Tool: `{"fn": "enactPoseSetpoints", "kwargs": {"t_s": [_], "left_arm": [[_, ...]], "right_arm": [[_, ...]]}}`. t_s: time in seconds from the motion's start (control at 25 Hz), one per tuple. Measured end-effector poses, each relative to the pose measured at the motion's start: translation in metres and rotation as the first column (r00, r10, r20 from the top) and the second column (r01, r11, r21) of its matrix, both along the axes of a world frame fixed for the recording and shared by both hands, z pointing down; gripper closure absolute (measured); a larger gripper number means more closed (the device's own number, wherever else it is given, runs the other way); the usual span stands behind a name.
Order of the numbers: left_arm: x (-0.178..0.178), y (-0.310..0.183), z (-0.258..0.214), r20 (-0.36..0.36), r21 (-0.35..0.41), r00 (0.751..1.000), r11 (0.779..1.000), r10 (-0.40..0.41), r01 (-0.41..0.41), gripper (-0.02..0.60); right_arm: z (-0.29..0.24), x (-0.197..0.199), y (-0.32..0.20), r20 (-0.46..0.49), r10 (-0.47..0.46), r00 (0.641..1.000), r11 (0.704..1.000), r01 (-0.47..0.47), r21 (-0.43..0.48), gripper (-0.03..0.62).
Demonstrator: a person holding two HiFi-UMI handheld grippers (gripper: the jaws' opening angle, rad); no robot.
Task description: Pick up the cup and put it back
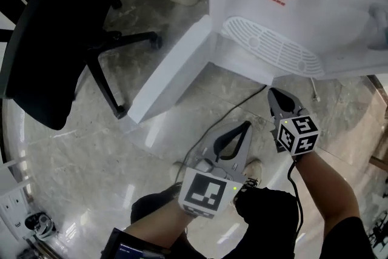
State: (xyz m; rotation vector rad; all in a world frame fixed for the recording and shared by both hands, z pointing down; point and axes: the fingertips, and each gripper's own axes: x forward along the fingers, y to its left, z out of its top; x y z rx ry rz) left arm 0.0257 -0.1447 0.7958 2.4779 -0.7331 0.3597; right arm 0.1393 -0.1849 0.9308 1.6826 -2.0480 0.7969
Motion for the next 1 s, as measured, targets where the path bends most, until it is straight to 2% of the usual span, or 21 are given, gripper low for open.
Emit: {"fn": "enactPoseSetpoints", "kwargs": {"t_s": [0.08, 0.16, 0.28, 0.48, 0.64, 0.8, 0.92, 1.0], "left_arm": [[-0.012, 0.027, -0.004, 0.046, -0.042, 0.999, 0.999, -0.028, 0.030, 0.578], [-0.029, 0.053, -0.027, 0.078, -0.109, 0.996, 0.993, -0.037, 0.045, 0.578], [-0.055, 0.092, -0.096, 0.095, -0.194, 0.995, 0.980, -0.030, 0.048, 0.578], [-0.097, 0.110, -0.234, 0.068, -0.248, 0.998, 0.968, -0.011, 0.028, 0.578], [-0.105, 0.101, -0.341, 0.017, -0.159, 1.000, 0.987, 0.008, -0.006, 0.578], [-0.101, 0.122, -0.427, -0.016, -0.102, 1.000, 0.995, 0.004, -0.005, 0.578], [-0.090, 0.145, -0.481, -0.034, -0.044, 0.999, 0.999, -0.010, 0.009, 0.578], [-0.078, 0.162, -0.505, -0.048, -0.014, 0.999, 1.000, -0.014, 0.014, 0.578]], "right_arm": [[-0.049, -0.015, 0.033, 0.020, -0.031, 0.999, 0.999, 0.032, -0.037, 0.586], [-0.109, -0.027, 0.058, 0.038, -0.039, 0.998, 0.998, 0.041, -0.047, 0.586], [-0.207, -0.040, 0.099, 0.050, -0.001, 0.999, 0.998, 0.004, -0.060, 0.586], [-0.378, -0.077, 0.126, 0.067, 0.113, 0.991, 0.993, -0.114, 0.010, 0.586], [-0.503, -0.103, 0.131, 0.106, 0.140, 0.985, 0.980, -0.153, 0.130, 0.586], [-0.617, -0.113, 0.164, 0.103, 0.115, 0.988, 0.958, -0.138, 0.252, 0.586], [-0.677, -0.112, 0.204, 0.100, 0.107, 0.989, 0.936, -0.134, 0.326, 0.586], [-0.705, -0.112, 0.230, 0.140, 0.099, 0.985, 0.923, -0.144, 0.357, 0.586]]}}
